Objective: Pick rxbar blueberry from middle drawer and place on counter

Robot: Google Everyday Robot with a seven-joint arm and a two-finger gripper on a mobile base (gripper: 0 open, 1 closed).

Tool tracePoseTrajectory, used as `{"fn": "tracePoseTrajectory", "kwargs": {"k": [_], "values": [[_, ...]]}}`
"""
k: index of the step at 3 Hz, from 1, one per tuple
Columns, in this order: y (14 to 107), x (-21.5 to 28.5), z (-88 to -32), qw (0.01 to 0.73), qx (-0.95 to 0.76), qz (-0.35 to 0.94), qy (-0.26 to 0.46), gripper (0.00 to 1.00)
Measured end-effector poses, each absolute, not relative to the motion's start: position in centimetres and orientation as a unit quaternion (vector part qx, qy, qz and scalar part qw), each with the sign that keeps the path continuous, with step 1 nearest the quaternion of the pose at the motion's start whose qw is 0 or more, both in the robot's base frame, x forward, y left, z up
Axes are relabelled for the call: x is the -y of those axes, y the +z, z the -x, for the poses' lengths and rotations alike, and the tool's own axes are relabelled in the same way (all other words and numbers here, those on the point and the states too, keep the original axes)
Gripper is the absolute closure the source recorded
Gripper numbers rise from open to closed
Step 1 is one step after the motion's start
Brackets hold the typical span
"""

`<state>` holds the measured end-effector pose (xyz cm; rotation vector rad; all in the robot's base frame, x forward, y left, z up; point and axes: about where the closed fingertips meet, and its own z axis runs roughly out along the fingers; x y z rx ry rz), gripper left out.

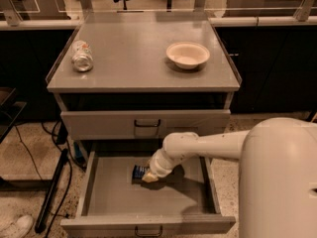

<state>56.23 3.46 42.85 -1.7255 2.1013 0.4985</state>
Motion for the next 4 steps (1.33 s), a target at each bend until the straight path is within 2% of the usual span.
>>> {"fn": "tracePoseTrajectory", "kwargs": {"k": [1, 2, 3, 4], "values": [[48.0, -3.7, -56.6, 0.206, -0.737, 0.622, 0.168, 1.0], [48.8, -3.3, -55.8, 0.203, -0.741, 0.618, 0.168, 1.0], [53.1, -1.7, -52.4, 0.201, -0.753, 0.604, 0.166, 1.0], [53.3, -1.6, -52.4, 0.202, -0.753, 0.604, 0.165, 1.0]]}}
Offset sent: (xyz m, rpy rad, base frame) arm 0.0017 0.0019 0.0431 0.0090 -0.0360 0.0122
